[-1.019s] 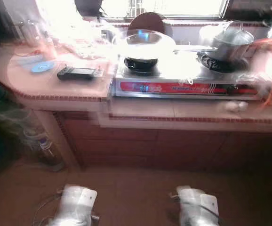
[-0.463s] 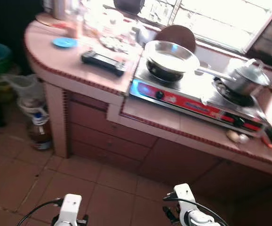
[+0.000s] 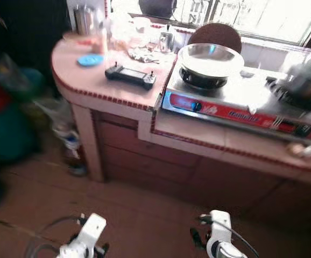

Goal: Kitchen organization

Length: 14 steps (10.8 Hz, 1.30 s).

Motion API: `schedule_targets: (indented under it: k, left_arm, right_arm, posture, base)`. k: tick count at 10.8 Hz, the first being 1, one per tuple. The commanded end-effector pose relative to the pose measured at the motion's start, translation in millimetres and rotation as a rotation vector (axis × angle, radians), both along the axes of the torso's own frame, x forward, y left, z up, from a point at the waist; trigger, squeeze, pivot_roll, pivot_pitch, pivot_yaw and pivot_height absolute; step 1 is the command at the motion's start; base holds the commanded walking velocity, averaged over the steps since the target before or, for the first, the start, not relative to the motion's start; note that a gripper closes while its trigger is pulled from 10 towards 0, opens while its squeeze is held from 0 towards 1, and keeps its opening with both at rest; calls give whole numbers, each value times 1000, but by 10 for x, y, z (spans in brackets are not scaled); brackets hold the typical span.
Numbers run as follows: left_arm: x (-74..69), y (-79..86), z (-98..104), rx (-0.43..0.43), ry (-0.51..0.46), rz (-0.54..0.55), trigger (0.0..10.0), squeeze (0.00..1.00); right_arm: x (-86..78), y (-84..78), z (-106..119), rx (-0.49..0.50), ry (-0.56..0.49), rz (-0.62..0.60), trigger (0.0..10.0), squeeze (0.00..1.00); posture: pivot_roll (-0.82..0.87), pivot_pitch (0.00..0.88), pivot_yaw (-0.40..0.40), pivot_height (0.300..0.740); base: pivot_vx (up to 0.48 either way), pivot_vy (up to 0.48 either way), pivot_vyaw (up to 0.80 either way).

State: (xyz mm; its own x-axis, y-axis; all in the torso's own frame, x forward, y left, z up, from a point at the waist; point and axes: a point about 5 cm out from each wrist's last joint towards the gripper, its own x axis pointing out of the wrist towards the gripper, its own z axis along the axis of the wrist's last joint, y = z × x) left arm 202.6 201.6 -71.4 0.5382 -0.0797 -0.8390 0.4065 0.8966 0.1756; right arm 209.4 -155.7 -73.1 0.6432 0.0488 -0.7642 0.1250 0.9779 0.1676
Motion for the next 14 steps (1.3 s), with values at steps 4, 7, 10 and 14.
schedule_targets:
  k: [4,7,10,14]
  left_arm:
    - [89,-150,27,-35,5,-45,10000,0]
    - [60,-511,-18,-70,17,-155,10000,0]
    - [-70,-865,-83,-96,42,-243,10000,0]
    - [-348,-484,-215,27,85,-276,10000,0]
  right_arm:
    - [-87,-236,-22,-54,-3,-4,10000,0]
    - [-147,-524,5,-157,-26,62,10000,0]
    - [-372,-661,-72,-218,29,126,10000,0]
    - [-278,-201,-110,-137,23,151,10000,0]
  posture:
    - [172,0,-26,740]
    - [12,0,-48,740]
    - [-16,0,-27,740]
    - [139,0,-66,740]
  base:
    - [0,0,0]
    - [0,0,0]
    - [0,0,0]
    - [0,0,0]
